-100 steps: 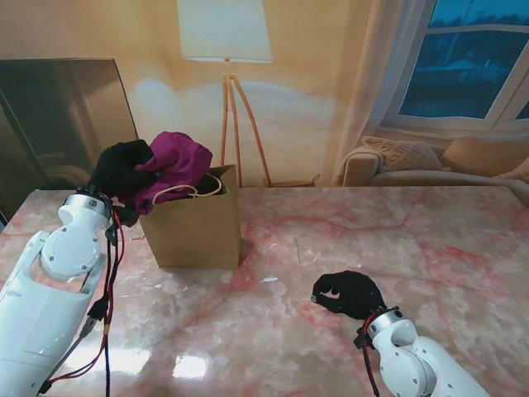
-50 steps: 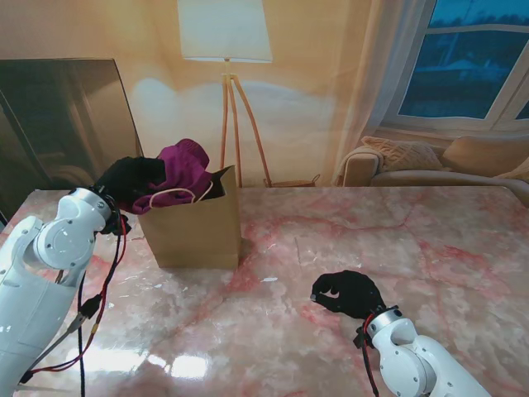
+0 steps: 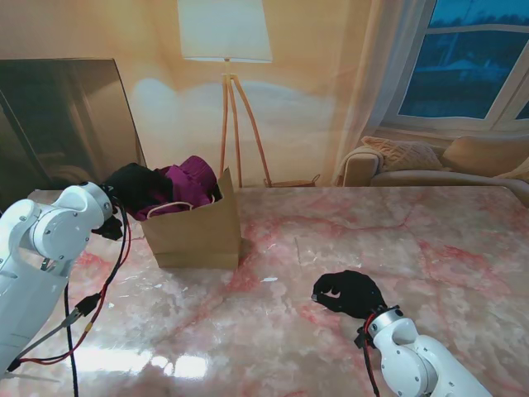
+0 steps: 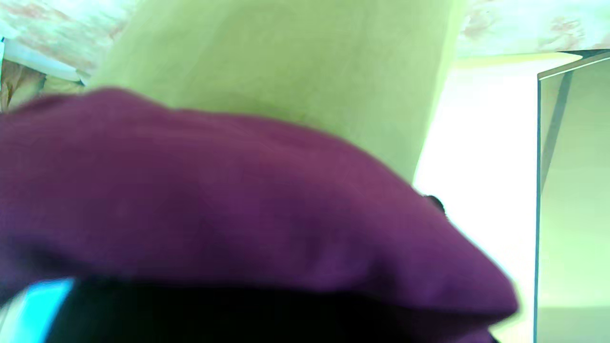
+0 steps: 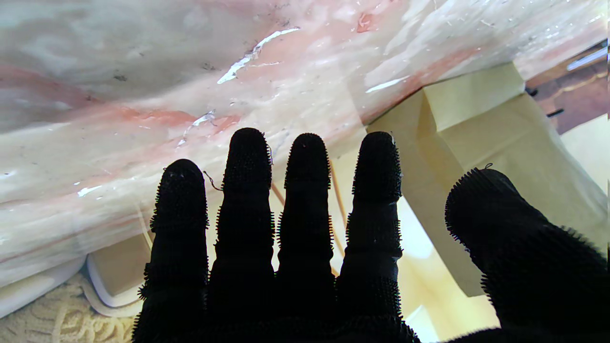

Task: Fold the socks and the shorts into the kraft paper bag

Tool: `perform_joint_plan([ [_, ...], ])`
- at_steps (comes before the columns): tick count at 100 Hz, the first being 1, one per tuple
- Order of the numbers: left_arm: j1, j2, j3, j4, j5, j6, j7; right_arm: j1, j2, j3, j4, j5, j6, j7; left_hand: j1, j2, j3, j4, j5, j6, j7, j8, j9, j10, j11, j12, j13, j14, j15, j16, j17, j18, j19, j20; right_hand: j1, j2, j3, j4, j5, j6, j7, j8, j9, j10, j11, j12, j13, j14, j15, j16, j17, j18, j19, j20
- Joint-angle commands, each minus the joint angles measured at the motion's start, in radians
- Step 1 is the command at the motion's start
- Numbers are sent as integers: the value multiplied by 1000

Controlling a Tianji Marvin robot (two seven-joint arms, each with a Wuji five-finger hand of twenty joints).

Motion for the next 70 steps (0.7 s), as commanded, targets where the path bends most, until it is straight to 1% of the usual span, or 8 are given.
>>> perform_joint_plan([
  [1, -5, 9, 9, 5, 4, -14, -15, -6, 1, -1, -1, -2, -4, 3, 9, 60, 127, 66, -40, 50, -149, -99, -54, -63, -43, -32, -43, -14, -33, -14, -27, -25, -19, -11, -28, 29, -19, 60, 37, -19, 15, -4, 27, 11, 15, 6, 5, 11, 28, 24, -6, 11, 33, 3],
  [9, -9, 11, 17, 9, 28, -27, -15, -6, 1, 0, -2, 0, -4, 7, -16, 60, 131, 63, -36, 72, -172, -121, -68, -57, -41, -37, -68, -17, -32, -16, -39, -35, -26, -12, -30, 30, -20, 60, 38, -20, 15, -3, 28, 9, 15, 6, 3, 10, 28, 24, -6, 11, 34, 3],
  [22, -17, 20, 29, 2, 69, -52, -60, -6, 2, -1, -3, 1, -3, 12, -94, 43, 157, 58, -52, 106, -194, -141, -190, -23, -34, -10, -232, -10, -32, -1, -69, -87, -176, -67, -29, 32, -21, 61, 38, -21, 15, -3, 29, 10, 16, 6, 5, 9, 28, 24, -6, 11, 34, 4],
  [40, -6, 20, 22, -9, 107, -91, -36, -3, 2, -2, -2, 1, -2, 14, -227, -31, 222, 68, -88, 16, -183, -118, -369, 13, -32, 97, -365, 17, -13, 35, -87, -84, -393, -33, -30, 34, -21, 62, 38, -19, 14, -1, 27, 10, 15, 6, 3, 11, 28, 24, -6, 12, 34, 5],
  [46, 3, 17, 12, -21, 95, -80, -26, -3, 2, -2, -2, 2, -1, 14, -265, -47, 200, 63, -100, 10, -186, -116, -409, 19, -50, 90, -390, 21, -21, 31, -100, -86, -413, -26, -30, 34, -21, 63, 37, -20, 13, -1, 28, 10, 16, 6, 3, 10, 28, 24, -7, 12, 33, 5],
  [48, 6, 16, 9, -25, 92, -78, -22, -3, 2, -2, -2, 2, -1, 14, -277, -46, 180, 73, -105, 11, -188, -111, -421, 22, -53, 73, -397, 23, -20, 29, -91, -86, -453, 21, -30, 33, -22, 62, 37, -22, 13, -1, 28, 10, 16, 6, 3, 10, 28, 24, -7, 11, 34, 5],
  [56, 18, 12, -5, -42, 81, -70, -5, -3, 2, -3, -2, 1, 0, 15, -319, -68, 72, 42, -125, 17, -202, -112, -447, 29, -73, 52, -406, 25, -25, 24, -88, -84, -469, 50, -30, 37, -22, 63, 37, -19, 13, -1, 28, 9, 15, 6, 4, 11, 28, 25, -7, 12, 34, 5],
  [70, 44, 0, -29, -69, 8, -38, 46, -1, 1, -4, 0, 2, 2, 13, -398, -102, -12, 15, -142, 28, -217, -113, -471, 42, -103, 12, -407, 30, -35, 10, -92, -79, -461, 71, -32, 37, -22, 64, 38, -19, 13, 1, 28, 10, 16, 6, 3, 10, 28, 24, -7, 11, 34, 6],
])
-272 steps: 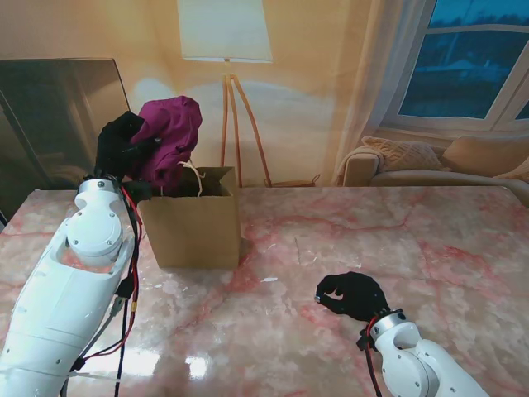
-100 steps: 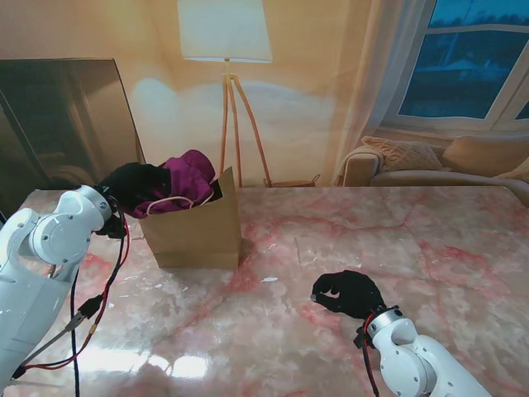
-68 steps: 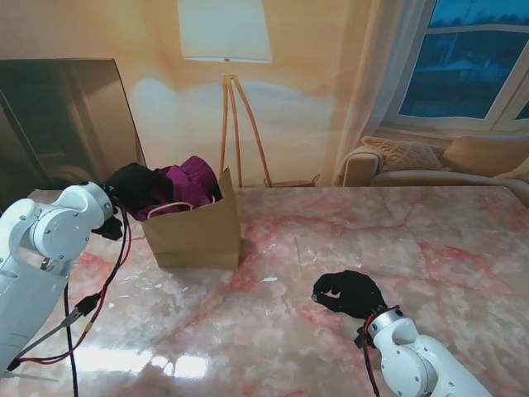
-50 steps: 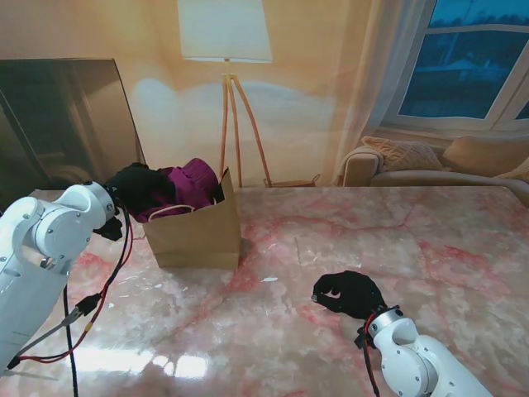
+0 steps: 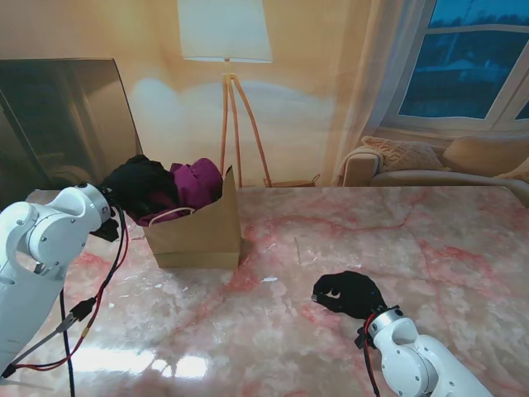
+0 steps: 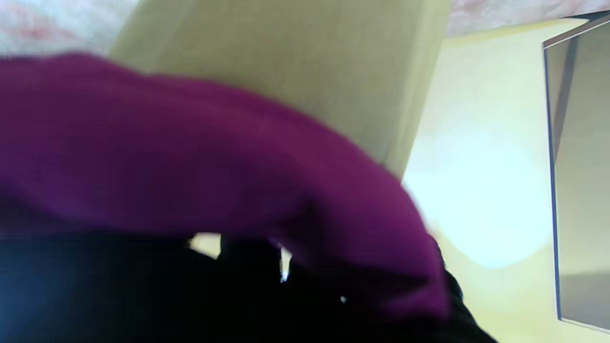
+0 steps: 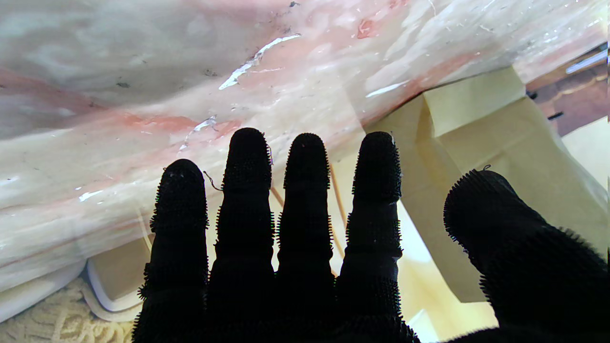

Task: Fold the socks and the shorts into the kraft paper bag

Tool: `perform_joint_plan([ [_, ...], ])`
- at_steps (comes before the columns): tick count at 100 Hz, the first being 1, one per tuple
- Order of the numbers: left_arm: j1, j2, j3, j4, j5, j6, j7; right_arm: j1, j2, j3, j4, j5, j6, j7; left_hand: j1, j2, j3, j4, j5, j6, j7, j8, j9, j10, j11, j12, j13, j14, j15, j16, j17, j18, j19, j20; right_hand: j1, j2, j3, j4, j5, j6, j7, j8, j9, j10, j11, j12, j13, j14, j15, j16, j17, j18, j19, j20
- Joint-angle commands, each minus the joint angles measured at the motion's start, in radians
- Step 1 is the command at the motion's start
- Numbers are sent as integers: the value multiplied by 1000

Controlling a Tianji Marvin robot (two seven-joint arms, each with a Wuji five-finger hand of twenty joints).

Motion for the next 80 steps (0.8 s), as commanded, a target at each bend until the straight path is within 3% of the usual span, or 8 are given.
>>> perform_joint_plan([
  [1, 13, -10, -10, -27, -52, 26, 15, -3, 0, -4, 0, -1, 1, 0, -65, -35, -37, 8, -38, 25, -43, -25, -43, 34, -50, -37, -51, 13, -24, -12, -5, -1, -9, 25, -31, 26, -21, 64, 38, -19, 13, 1, 29, 5, 16, 6, 3, 10, 28, 25, -7, 11, 33, 6],
  [18, 43, -22, -45, -69, -125, 66, 52, -2, 0, -5, 1, -2, 0, -4, -157, 9, -110, -8, -24, 41, -56, -22, -26, 48, -56, -77, -28, 25, -30, -32, -4, 9, -5, 41, -30, 26, -22, 63, 38, -19, 12, 1, 29, 6, 16, 6, 4, 10, 28, 25, -7, 10, 33, 6],
  [31, 58, -31, -60, -85, -221, 108, 66, 0, -1, -6, 5, -1, 1, -8, -157, 270, -372, 50, 38, 49, -9, 21, 2, 52, -65, -107, -3, 23, -73, -81, -7, 25, 1, 51, -31, 28, -22, 64, 39, -17, 12, 1, 27, 6, 15, 6, 3, 12, 29, 25, -8, 11, 33, 6],
  [40, 63, -42, -61, -84, -276, 143, 97, 2, -1, -10, 8, 0, -1, -8, -102, 308, -439, 43, 84, 33, 88, 73, 18, 72, -65, -112, 7, 32, -94, -95, -4, 25, 6, 60, -30, 27, -22, 63, 40, -19, 12, 1, 28, 6, 16, 7, 4, 9, 29, 25, -6, 11, 34, 7],
  [52, 58, -64, -43, -60, -272, 177, 202, 2, -2, -13, 12, 2, -2, -13, 62, 200, -352, 11, -145, -59, 265, 306, 88, 74, -50, -106, 100, 38, -85, -108, 26, 36, 84, 76, -30, 26, -22, 61, 40, -19, 12, 0, 30, 6, 17, 7, 4, 10, 29, 25, -5, 12, 35, 7],
  [59, 49, -66, -34, -47, -247, 188, 219, 1, -2, -12, 11, 2, -2, -11, -57, 160, -129, 36, -326, 6, 234, 387, 98, 66, -46, -105, 129, 42, -82, -120, 30, 41, 139, 51, -30, 27, -22, 61, 41, -19, 13, 0, 29, 6, 16, 7, 4, 10, 29, 25, -5, 12, 35, 7],
  [68, 35, -63, -21, -34, -205, 194, 214, -1, -1, -10, 9, 2, 0, -9, -113, 67, -109, 15, -487, 190, 136, 351, 85, 63, -39, -113, 163, 58, -79, -126, 22, 55, 224, 24, -31, 26, -22, 61, 39, -20, 12, 0, 29, 6, 16, 7, 4, 10, 29, 25, -4, 12, 36, 7],
  [80, 19, -46, -8, -34, -181, 212, 124, -1, -2, -9, 9, 3, 1, -9, -158, 49, -168, 5, -389, 469, -365, -93, 73, 112, -16, -108, 122, 69, -100, -131, 7, 65, 188, -66, -30, 27, -21, 63, 40, -17, 13, 1, 28, 6, 16, 7, 4, 10, 30, 25, -5, 13, 36, 7],
])
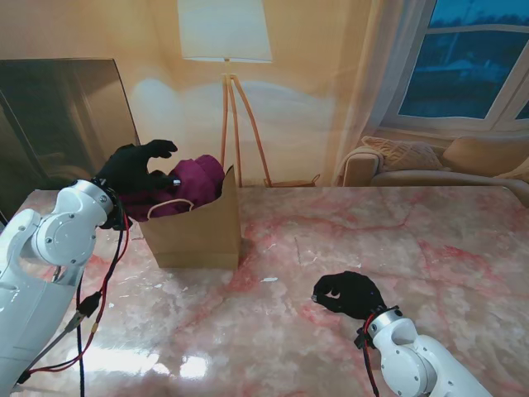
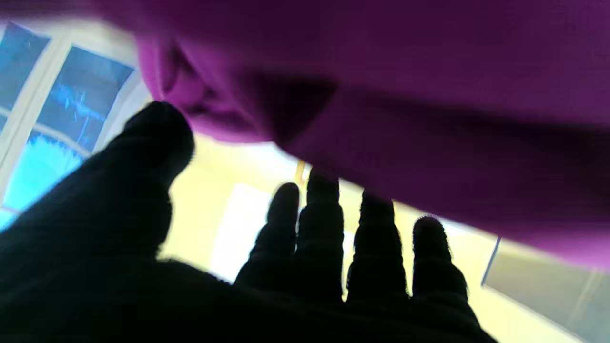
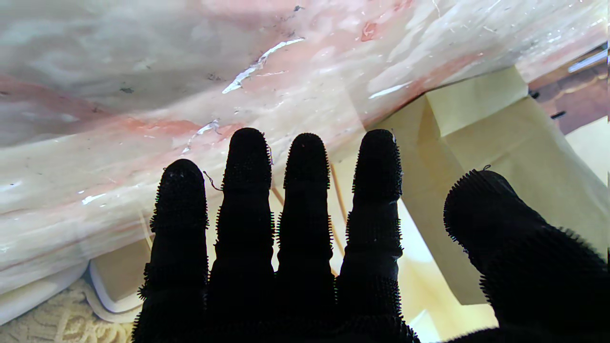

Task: Fold the socks and the shorts into the kraft paper bag

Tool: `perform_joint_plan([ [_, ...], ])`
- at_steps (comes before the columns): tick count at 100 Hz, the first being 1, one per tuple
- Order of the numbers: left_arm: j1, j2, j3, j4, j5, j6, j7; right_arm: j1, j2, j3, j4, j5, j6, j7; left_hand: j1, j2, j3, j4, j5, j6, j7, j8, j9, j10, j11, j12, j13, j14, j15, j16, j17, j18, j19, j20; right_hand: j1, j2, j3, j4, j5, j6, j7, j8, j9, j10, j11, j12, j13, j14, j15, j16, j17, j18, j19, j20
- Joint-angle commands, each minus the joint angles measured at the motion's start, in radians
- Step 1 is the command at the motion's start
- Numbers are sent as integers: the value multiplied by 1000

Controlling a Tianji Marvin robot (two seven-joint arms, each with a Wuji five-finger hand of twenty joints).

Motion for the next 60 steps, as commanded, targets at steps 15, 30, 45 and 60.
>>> perform_joint_plan([
  [15, -39, 26, 44, 22, 57, 37, -91, -8, -1, -1, -2, 1, -3, 2, -89, -21, -58, 0, 62, 149, -218, -250, -10, 71, 50, 64, -139, 31, -40, 13, -33, -20, -204, -38, -30, 25, -22, 62, 19, -20, 12, 1, 30, 5, 17, 7, 3, 11, 29, 25, -5, 13, 36, 7],
  [30, -68, 31, 77, 56, 67, 63, -119, -14, -1, 3, -4, 2, -5, 4, -97, -40, -68, 2, 93, 134, -216, -247, -4, 43, 159, 254, -160, 53, 16, 112, -21, -6, -298, -66, -31, 26, -22, 63, 20, -20, 12, 1, 30, 4, 18, 7, 5, 10, 31, 25, -4, 13, 37, 8],
  [45, -87, 35, 101, 79, 85, 52, -139, -16, -1, 6, -4, 3, -5, 4, 0, -39, -75, 43, 272, -100, -41, -82, -43, -17, 253, 510, -167, 54, 68, 282, -20, 13, -310, -124, -31, 27, -22, 62, 21, -19, 13, 1, 31, 5, 17, 7, 5, 10, 31, 25, -4, 13, 37, 8],
  [60, -83, 15, 114, 102, 86, 34, -17, -16, -1, 8, -3, 5, -5, 5, 268, -70, 38, 5, 435, -491, 528, 212, -11, -48, 209, 439, -134, 29, 95, 294, -28, -6, -265, -27, -30, 28, -22, 63, 23, -16, 14, 1, 32, 5, 18, 7, 6, 11, 31, 25, -4, 13, 37, 7],
])
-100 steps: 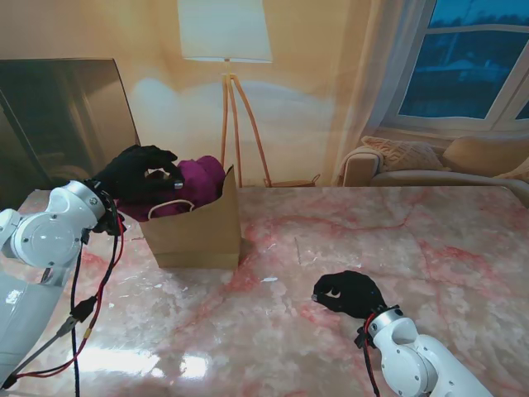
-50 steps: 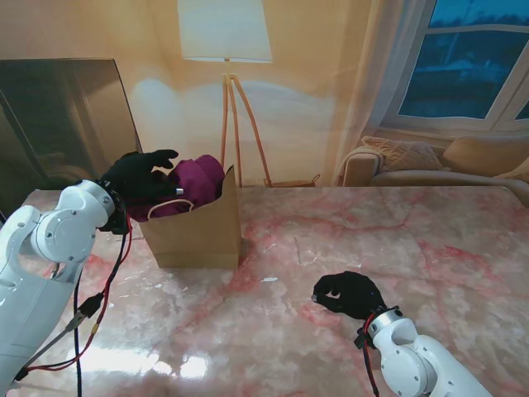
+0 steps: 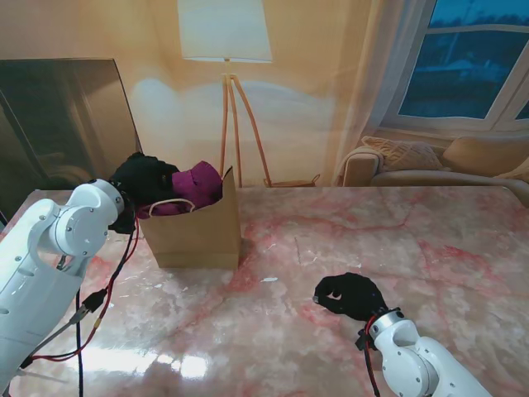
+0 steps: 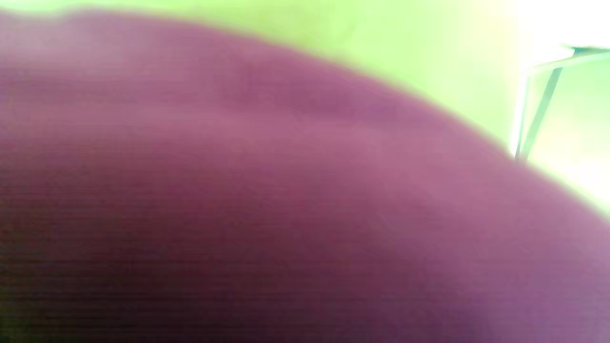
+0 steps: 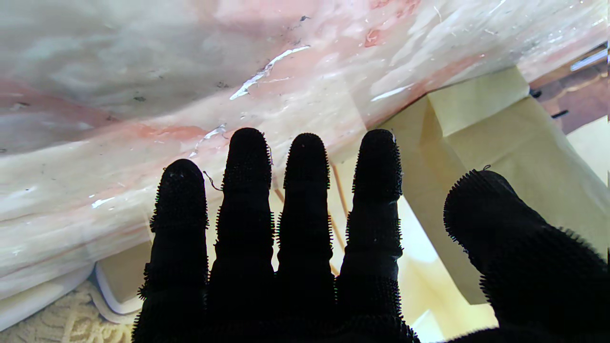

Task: Fold the socks and the shorts into the kraft paper bag

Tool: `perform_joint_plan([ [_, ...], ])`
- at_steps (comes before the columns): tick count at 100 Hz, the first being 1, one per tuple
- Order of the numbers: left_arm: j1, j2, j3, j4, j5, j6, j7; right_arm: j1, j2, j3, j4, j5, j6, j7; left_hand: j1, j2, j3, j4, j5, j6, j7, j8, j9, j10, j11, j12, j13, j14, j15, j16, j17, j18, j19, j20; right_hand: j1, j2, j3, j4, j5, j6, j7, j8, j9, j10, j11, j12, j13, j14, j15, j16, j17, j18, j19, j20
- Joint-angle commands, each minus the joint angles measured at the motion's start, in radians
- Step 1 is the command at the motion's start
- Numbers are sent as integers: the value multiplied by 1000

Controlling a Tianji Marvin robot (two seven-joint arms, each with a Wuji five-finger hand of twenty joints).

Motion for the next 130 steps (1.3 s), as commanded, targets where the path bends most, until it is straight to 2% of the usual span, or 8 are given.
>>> perform_joint_plan([
  [1, 9, -18, 1, 7, -12, 5, 51, -7, -1, 0, -2, 0, -3, 3, 108, -4, 67, 5, 69, -152, 209, 70, 7, -45, -33, -58, -3, -16, 20, 2, -5, -14, 10, 49, -30, 28, -22, 63, 21, -17, 13, 1, 31, 5, 18, 7, 5, 11, 31, 25, -4, 13, 36, 7],
  [31, 68, -49, -54, -62, -68, 19, 196, -9, 0, 2, -3, 1, -3, 9, 154, 21, 83, -1, 76, -193, 260, 111, 7, -33, -102, -231, -19, -39, 22, -87, -5, -31, 18, 83, -31, 27, -24, 63, 20, -20, 13, 1, 30, 4, 17, 7, 4, 10, 30, 25, -5, 13, 36, 7],
  [70, 70, -21, -61, -88, 58, -35, 101, -2, 0, -11, -3, 2, -5, 9, 85, 92, -7, 13, 187, -56, 155, -177, -18, -28, -164, -360, -49, -45, -15, -177, 5, -34, -21, 4, -32, 30, -26, 67, 17, -21, 10, 4, 20, 6, 13, 5, -5, 10, 24, 22, -8, 14, 34, 7],
  [85, 40, -10, -30, -68, 128, -23, 53, -4, 1, -5, -7, 0, -2, 14, 40, 183, -140, 15, 177, 17, 93, -253, -50, -13, -183, -388, -77, -51, -32, -198, 6, -40, -24, -13, -32, 29, -27, 66, 17, -22, 11, 4, 17, 7, 12, 5, -8, 9, 22, 21, -8, 13, 34, 7],
  [108, -7, -3, 32, -19, 233, -10, 33, -2, 1, -2, -6, 0, -3, 17, 47, 157, -143, 15, 210, -41, 147, -275, -44, -16, -180, -399, -57, -37, -25, -187, 2, -31, -8, 1, -32, 30, -27, 67, 18, -20, 10, 6, 13, 6, 11, 4, -12, 8, 20, 20, -9, 15, 33, 7],
  [121, -19, -9, 64, 19, 283, 6, 111, -4, 2, 1, -6, 0, -5, 19, 23, 23, -142, -28, 147, -81, 307, -124, -37, -3, -173, -391, -51, -26, -19, -187, -4, -15, 6, 31, -32, 31, -27, 68, 18, -19, 10, 7, 13, 6, 12, 5, -12, 8, 21, 21, -9, 14, 33, 8],
  [126, -23, -11, 73, 35, 315, 3, 159, -5, 2, 3, -7, 0, -5, 19, -86, -41, 2, -72, 61, -32, 258, 15, -39, 7, -170, -378, -45, -22, -17, -188, -8, -5, 13, 64, -32, 29, -28, 68, 18, -21, 9, 7, 13, 4, 12, 5, -10, 8, 21, 21, -9, 14, 33, 8],
  [130, -26, -12, 78, 45, 334, -7, 183, -5, 1, 4, -7, 0, -5, 18, -167, -47, 92, -39, -5, 1, 249, 100, -46, 8, -171, -372, -45, -20, -16, -190, -10, -1, 17, 81, -32, 29, -28, 67, 19, -21, 9, 7, 14, 5, 12, 5, -10, 8, 21, 21, -9, 14, 33, 8],
])
